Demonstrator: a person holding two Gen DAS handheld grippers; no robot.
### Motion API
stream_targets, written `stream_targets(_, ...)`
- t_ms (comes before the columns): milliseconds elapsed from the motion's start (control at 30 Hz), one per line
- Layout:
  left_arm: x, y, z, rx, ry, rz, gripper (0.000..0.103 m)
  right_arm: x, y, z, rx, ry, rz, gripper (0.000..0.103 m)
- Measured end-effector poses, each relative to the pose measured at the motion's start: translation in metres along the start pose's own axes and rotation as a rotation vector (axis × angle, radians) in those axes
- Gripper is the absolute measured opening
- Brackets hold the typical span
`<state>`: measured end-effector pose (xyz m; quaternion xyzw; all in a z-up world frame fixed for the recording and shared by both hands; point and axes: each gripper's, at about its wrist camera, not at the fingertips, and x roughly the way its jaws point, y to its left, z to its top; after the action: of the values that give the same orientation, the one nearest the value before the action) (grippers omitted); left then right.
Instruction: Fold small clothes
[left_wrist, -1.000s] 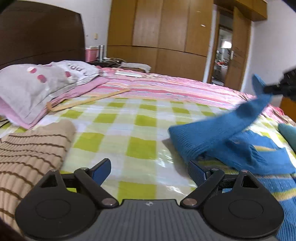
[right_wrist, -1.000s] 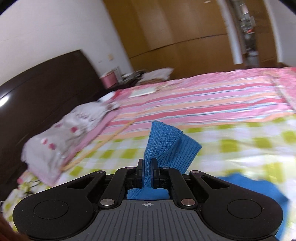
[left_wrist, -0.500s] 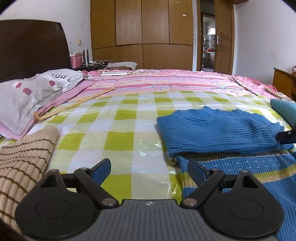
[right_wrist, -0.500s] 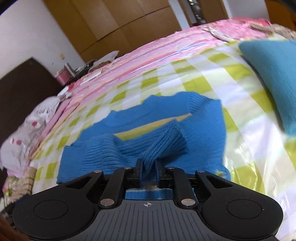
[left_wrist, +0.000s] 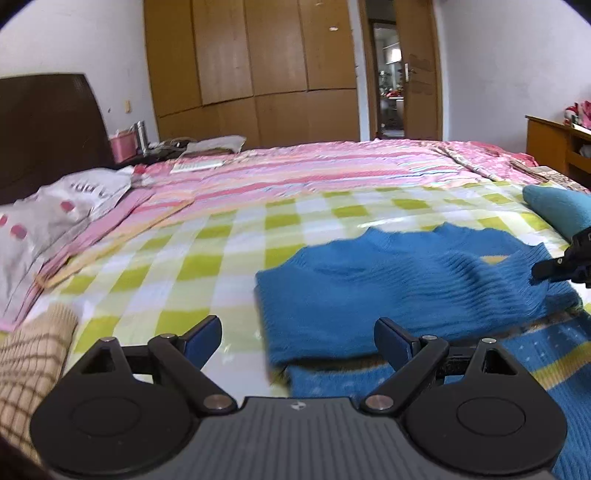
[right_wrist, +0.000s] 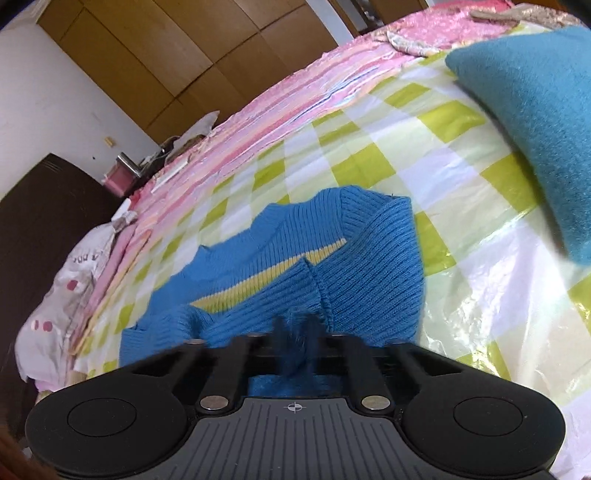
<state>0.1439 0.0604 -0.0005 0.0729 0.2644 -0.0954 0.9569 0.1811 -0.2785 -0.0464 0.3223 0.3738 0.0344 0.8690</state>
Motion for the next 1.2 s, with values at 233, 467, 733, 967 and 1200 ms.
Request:
stream_targets(233,0.009,-0.006,0.017,-0.054,-0.042,-0.016,0.095,-0.034,-0.005,0.010,0.014,-0.144,0.056,0.008)
stream_targets(467,0.035,-0.016,0.006,-0.028,0.065,-0.016,0.095,-0.024,-0.021,0.001,-0.038,-0.061,-0.024,0.009)
stream_targets(733,0.036,-0.012,0.000,-0.007,0.082,-0.009,0.095,-0.031,-0.016,0.009,-0.083,-0.123,-0.032,0.021)
stream_targets(967,0.041,-0.014,0.013,-0.018,0.045,-0.002,0.095,0.010,0.005,0.025,-0.255,-0.057,-0.087,0.042)
stream_targets(1200,0.056,-0.013,0.011,-0.015,0.057,0.047,0.095,0.010,0.009,0.025,-0.291,-0.039,-0.127,0.000)
